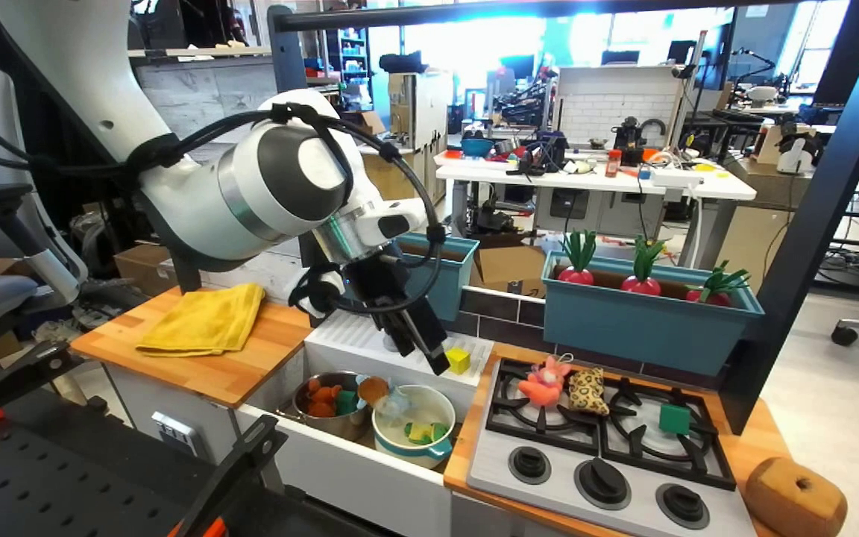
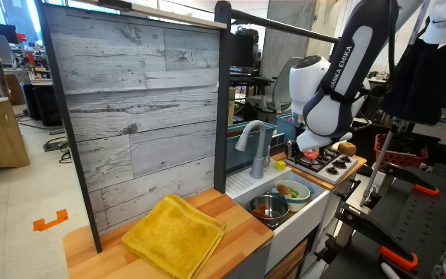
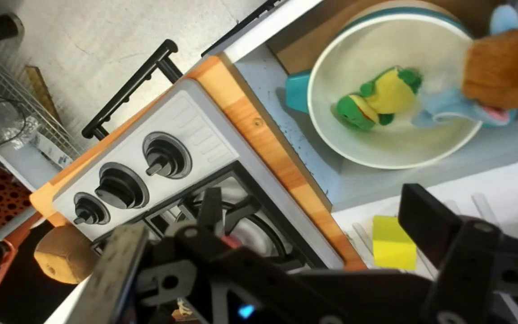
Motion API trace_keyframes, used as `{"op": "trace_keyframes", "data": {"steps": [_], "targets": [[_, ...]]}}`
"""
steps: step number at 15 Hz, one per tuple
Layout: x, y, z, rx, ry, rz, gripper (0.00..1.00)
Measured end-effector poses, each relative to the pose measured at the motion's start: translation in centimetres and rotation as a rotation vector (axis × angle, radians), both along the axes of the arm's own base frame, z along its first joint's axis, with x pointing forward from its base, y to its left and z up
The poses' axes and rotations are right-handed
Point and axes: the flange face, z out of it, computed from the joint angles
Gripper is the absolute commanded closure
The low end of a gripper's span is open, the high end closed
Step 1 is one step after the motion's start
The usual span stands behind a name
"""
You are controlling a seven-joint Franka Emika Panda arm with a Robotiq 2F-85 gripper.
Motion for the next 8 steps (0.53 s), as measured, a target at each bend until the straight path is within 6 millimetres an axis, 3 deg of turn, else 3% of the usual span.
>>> {"op": "trace_keyframes", "data": {"steps": [4,8], "targets": [[-0.6,-3.8,1.0,0.027,0.088,0.188,0.00],[0.5,-2.2,3.0,0.064,0.133,0.337,0.00]]}}
